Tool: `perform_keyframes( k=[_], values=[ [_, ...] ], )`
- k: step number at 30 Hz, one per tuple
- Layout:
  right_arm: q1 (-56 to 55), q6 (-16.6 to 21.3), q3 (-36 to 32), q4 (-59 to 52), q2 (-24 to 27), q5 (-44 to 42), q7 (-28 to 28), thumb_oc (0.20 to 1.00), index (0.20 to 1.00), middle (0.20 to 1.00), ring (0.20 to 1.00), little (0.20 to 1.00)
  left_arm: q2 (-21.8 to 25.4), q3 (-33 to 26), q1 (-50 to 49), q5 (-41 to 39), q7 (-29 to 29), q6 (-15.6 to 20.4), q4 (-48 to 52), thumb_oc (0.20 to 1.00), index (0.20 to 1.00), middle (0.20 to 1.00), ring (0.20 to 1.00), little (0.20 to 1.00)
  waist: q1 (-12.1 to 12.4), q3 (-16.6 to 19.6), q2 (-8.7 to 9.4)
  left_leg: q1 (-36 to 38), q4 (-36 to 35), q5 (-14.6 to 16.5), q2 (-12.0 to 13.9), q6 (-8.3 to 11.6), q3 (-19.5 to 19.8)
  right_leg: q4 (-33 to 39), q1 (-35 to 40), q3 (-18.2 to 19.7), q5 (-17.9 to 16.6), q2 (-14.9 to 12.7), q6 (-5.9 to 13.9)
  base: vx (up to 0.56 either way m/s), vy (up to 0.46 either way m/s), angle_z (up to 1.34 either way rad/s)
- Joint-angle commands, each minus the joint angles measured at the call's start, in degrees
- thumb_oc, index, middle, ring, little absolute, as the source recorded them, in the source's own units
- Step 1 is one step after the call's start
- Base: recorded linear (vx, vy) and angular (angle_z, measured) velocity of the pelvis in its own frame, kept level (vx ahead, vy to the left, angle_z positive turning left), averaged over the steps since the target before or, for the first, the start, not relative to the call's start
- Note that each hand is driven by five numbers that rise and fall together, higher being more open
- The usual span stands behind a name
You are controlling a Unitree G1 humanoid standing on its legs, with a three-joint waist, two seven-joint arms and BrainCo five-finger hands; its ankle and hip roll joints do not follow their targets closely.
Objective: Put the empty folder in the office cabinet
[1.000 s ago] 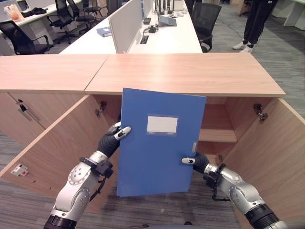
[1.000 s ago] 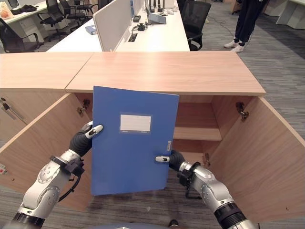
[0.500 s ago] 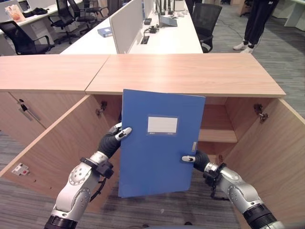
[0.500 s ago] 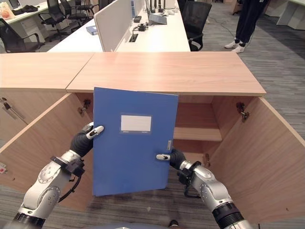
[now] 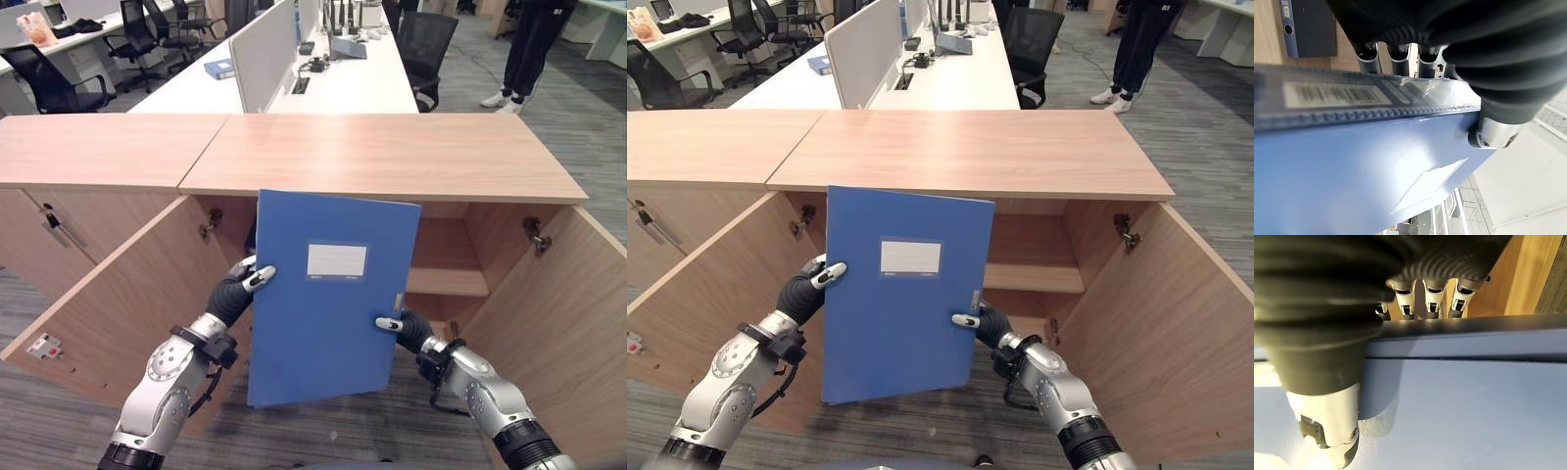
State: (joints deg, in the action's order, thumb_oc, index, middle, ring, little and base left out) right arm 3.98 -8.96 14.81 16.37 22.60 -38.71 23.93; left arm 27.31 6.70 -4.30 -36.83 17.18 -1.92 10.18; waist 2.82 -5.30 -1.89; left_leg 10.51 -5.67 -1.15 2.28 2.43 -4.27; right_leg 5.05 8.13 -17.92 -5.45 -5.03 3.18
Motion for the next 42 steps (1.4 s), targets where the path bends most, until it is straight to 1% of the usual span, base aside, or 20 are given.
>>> perform_keyframes(
  k=[1,20,25,30,36,42],
  values=[
    [6.55,2.79,-3.56,5.12,-1.60,1.98,-2.46,1.000,1.000,1.000,1.000,1.000,-0.45,0.46,3.50,-3.78,3.37,3.66,3.12,0.200,0.200,0.200,0.200,0.200,0.54,0.12,1.67,0.18,0.67,3.93,2.60,3.59,0.82,-0.79,4.41,2.59,7.34,-4.36,6.10,0.00,0.000,0.00],
    [8.26,3.57,-6.04,15.57,-1.63,4.86,-5.69,1.000,1.000,1.000,1.000,1.000,0.44,0.78,3.98,-4.21,2.94,3.82,3.00,0.200,0.200,0.200,0.200,0.200,1.02,0.16,1.68,0.42,0.67,4.26,2.33,3.33,1.14,-0.92,4.75,2.43,7.54,-4.38,6.16,0.00,0.000,0.00],
    [8.85,3.57,-6.06,16.59,-1.89,4.34,-6.16,1.000,1.000,1.000,1.000,1.000,0.63,0.98,3.77,-4.78,2.74,3.80,3.25,0.200,0.200,0.200,0.200,0.200,1.20,0.11,1.63,0.39,0.67,4.33,2.18,3.25,1.08,-0.96,4.69,2.38,7.51,-4.37,6.22,0.00,0.000,0.00],
    [8.84,3.18,-4.94,13.82,-2.75,2.08,-5.48,1.000,1.000,1.000,1.000,1.000,0.13,1.57,4.27,-5.02,2.38,3.99,2.70,0.200,0.200,0.200,0.200,0.200,1.13,0.03,1.56,0.46,0.67,4.38,2.10,3.16,1.16,-1.02,4.60,2.49,7.53,-4.38,6.17,0.00,0.000,0.00],
    [9.19,3.41,-2.73,7.66,-3.99,-0.44,-4.43,1.000,1.000,1.000,1.000,1.000,-1.37,3.14,4.91,-5.10,2.45,3.96,1.84,0.200,0.200,0.200,0.200,0.200,1.03,0.06,1.58,0.55,0.67,4.46,2.08,3.07,1.05,-1.02,4.62,2.67,7.59,-4.36,6.09,0.00,0.000,0.00],
    [10.28,3.74,-0.59,4.51,-4.83,-0.96,-3.98,1.000,1.000,1.000,1.000,1.000,-2.22,4.44,5.49,-4.90,2.55,4.02,1.85,0.200,0.200,0.200,0.200,0.200,0.97,0.08,1.66,0.61,0.67,4.46,2.16,2.99,0.96,-0.99,4.62,2.92,7.62,-4.33,6.03,0.00,0.000,0.00]
  ],
)
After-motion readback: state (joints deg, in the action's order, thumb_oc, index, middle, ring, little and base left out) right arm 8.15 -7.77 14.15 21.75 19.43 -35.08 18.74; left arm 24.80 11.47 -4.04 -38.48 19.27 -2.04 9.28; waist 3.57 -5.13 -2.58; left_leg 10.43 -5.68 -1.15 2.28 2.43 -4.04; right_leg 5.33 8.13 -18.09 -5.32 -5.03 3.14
